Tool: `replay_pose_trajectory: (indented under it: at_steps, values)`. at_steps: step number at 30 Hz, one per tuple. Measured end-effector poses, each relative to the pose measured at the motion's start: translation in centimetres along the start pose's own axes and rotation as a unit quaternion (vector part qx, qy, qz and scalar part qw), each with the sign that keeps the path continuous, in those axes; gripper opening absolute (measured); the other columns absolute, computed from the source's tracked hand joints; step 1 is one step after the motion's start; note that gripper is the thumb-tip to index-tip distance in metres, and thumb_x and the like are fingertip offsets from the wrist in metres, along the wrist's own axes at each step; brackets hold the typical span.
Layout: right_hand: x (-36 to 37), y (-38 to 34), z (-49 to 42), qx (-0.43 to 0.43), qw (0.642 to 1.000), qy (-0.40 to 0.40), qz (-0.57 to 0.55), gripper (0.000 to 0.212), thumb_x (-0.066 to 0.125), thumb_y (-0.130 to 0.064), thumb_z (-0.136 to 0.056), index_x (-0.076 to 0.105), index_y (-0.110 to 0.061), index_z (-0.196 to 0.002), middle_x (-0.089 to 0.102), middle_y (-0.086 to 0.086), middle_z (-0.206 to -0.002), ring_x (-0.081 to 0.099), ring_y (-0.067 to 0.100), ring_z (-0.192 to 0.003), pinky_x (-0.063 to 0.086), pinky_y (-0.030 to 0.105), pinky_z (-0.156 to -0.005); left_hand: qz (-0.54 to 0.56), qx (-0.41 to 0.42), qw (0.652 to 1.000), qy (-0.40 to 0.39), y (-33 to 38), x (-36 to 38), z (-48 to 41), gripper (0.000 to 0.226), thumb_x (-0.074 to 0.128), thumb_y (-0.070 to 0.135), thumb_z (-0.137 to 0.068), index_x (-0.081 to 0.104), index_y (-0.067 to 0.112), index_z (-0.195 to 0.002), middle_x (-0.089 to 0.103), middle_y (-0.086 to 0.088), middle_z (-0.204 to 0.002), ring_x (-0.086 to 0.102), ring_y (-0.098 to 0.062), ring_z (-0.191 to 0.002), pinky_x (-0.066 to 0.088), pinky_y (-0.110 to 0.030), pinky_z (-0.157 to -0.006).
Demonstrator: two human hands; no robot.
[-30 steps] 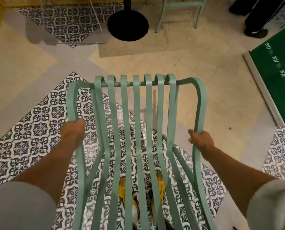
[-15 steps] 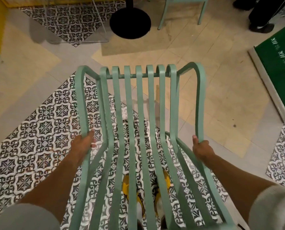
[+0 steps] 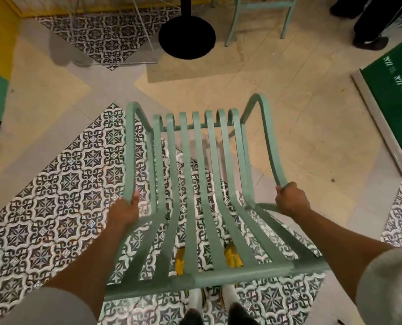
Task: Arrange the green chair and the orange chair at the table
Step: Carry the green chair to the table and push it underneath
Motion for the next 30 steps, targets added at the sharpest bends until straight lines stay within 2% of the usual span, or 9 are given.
replay_pose_trajectory:
  at_steps: [6, 10, 15, 17, 21, 23, 25, 28, 30]
  values:
    - [1.6, 2.2, 1.5, 0.019, 0.999, 0.038, 0.033, 0.026, 0.048, -0.037, -0.111, 0.039, -0.013, -0.104, 0.038, -0.002, -0.074, 0.038, 0.013, -0.058, 0.038, 0.033, -0.060, -0.048, 0.000, 0.999, -0.001, -1.6, 1.2, 0.7, 0.069, 0.038, 0.060, -0.107, 0.063, -0.001, -0.089, 0.064, -0.018, -0.083, 0.067, -0.035, -0.081, 0.060, -0.044, -0.078]
    - [1.2, 1.8, 0.8, -0.006, 0.999, 0.025, 0.036, 0.025, 0.046, -0.036, -0.112, 0.041, -0.011, -0.111, 0.047, 0.002, -0.082, 0.046, 0.015, -0.062, 0.041, 0.033, -0.056, -0.032, -0.016, 0.999, -0.022, -1.4, 1.3, 0.3, 0.065, 0.039, 0.057, -0.109, 0.064, -0.003, -0.110, 0.067, -0.022, -0.098, 0.068, -0.038, -0.093, 0.059, -0.046, -0.084]
    - [1.1, 1.5, 1.4, -0.007, 0.999, -0.005, 0.038, 0.035, 0.062, -0.028, -0.106, 0.050, -0.006, -0.130, 0.060, 0.009, -0.106, 0.065, 0.027, -0.089, 0.060, 0.041, -0.080, -0.009, -0.006, 0.999, -0.033, -1.1, 1.5, 0.0, 0.038, 0.051, 0.020, -0.110, 0.044, -0.005, -0.138, 0.062, -0.024, -0.112, 0.066, -0.036, -0.103, 0.057, -0.049, -0.088]
    - [0.5, 1.0, 2.3, -0.022, 0.998, -0.004, 0.059, 0.046, 0.064, -0.034, -0.104, 0.049, -0.006, -0.137, 0.061, 0.012, -0.117, 0.064, 0.031, -0.100, 0.059, 0.044, -0.089, -0.007, 0.003, 0.999, -0.033, -0.7, 1.4, 0.8, 0.054, 0.057, 0.013, -0.106, 0.033, -0.004, -0.151, 0.058, -0.024, -0.122, 0.063, -0.035, -0.108, 0.057, -0.047, -0.090]
    - [-0.9, -0.4, 5.8, -0.089, 0.986, -0.013, 0.138, 0.063, 0.057, -0.043, -0.103, 0.042, -0.006, -0.152, 0.052, 0.020, -0.147, 0.055, 0.039, -0.129, 0.049, 0.051, -0.106, -0.108, 0.042, 0.990, -0.076, 0.3, 1.1, 4.2, 0.088, 0.056, 0.040, -0.107, 0.002, 0.008, -0.169, 0.003, -0.023, -0.174, 0.008, -0.043, -0.160, 0.017, -0.053, -0.129]
    - [-1.7, -1.3, 8.5, -0.130, 0.976, -0.036, 0.169, 0.062, 0.055, -0.046, -0.104, 0.048, -0.008, -0.152, 0.046, 0.018, -0.156, 0.051, 0.038, -0.136, 0.046, 0.052, -0.111, -0.169, 0.061, 0.978, -0.108, 0.5, 0.5, 6.7, 0.082, 0.049, 0.049, -0.108, 0.008, 0.015, -0.170, -0.004, -0.020, -0.175, 0.001, -0.041, -0.161, 0.013, -0.053, -0.130]
    - [-2.4, -2.2, 11.5, -0.186, 0.967, -0.066, 0.163, 0.056, 0.053, -0.051, -0.105, 0.060, -0.012, -0.145, 0.055, 0.015, -0.152, 0.056, 0.035, -0.134, 0.048, 0.048, -0.111, -0.182, 0.089, 0.969, -0.138, 1.0, -0.7, 9.5, 0.071, 0.048, 0.051, -0.108, 0.029, 0.015, -0.166, 0.017, -0.018, -0.174, 0.021, -0.038, -0.159, 0.023, -0.051, -0.128]
    - [-3.5, -3.0, 16.9, -0.258, 0.953, -0.112, 0.110, 0.049, 0.049, -0.058, -0.104, 0.072, -0.021, -0.127, 0.074, 0.008, -0.127, 0.071, 0.025, -0.108, 0.056, 0.036, -0.089, -0.136, 0.125, 0.961, -0.205, 1.8, -2.7, 15.0, 0.057, 0.043, 0.058, -0.108, 0.058, 0.021, -0.149, 0.053, -0.011, -0.157, 0.054, -0.029, -0.136, 0.040, -0.048, -0.119]
    - [-3.9, -2.5, 20.4, -0.292, 0.943, -0.120, 0.108, 0.059, 0.038, -0.072, -0.102, 0.075, -0.027, -0.115, 0.078, 0.002, -0.103, 0.072, 0.016, -0.086, 0.052, 0.027, -0.071, -0.162, 0.154, 0.947, -0.231, 2.0, -3.5, 19.0, 0.076, 0.030, 0.076, -0.102, 0.060, 0.023, -0.146, 0.056, -0.011, -0.154, 0.056, -0.031, -0.135, 0.041, -0.052, -0.118]
Point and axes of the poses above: each hand's wrist, its own z-axis away from the middle knuckle, its own x-axis out of the palm, y = z × x, the point moved 4 cm from there along -z, towards the middle knuckle
